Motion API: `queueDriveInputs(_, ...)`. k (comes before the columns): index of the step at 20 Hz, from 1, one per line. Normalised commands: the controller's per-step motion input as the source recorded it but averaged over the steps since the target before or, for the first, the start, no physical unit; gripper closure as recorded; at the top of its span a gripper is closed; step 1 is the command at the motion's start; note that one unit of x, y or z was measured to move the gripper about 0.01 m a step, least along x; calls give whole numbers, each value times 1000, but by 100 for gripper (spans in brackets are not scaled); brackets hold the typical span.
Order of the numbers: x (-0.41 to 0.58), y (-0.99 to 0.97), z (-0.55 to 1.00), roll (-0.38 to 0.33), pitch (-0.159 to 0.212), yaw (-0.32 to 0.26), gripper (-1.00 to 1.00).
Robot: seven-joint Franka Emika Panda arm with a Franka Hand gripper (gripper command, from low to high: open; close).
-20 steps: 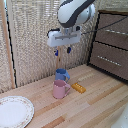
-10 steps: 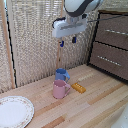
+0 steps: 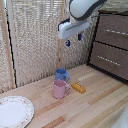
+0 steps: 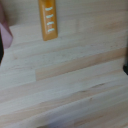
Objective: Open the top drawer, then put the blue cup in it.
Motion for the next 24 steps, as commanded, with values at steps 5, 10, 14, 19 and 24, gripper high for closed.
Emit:
queueDriveInputs(5, 0, -317, 0, -350, -52, 89, -100)
queueDriveInputs(10, 0, -289, 0, -345, -28, 76, -100)
queueDriveInputs(14, 0, -279, 4, -343, -27, 86, -100)
queueDriveInputs(19, 0, -298, 0, -356, -29, 84, -100)
queueDriveInputs(24, 0, -310, 0, -366, -21, 78, -100)
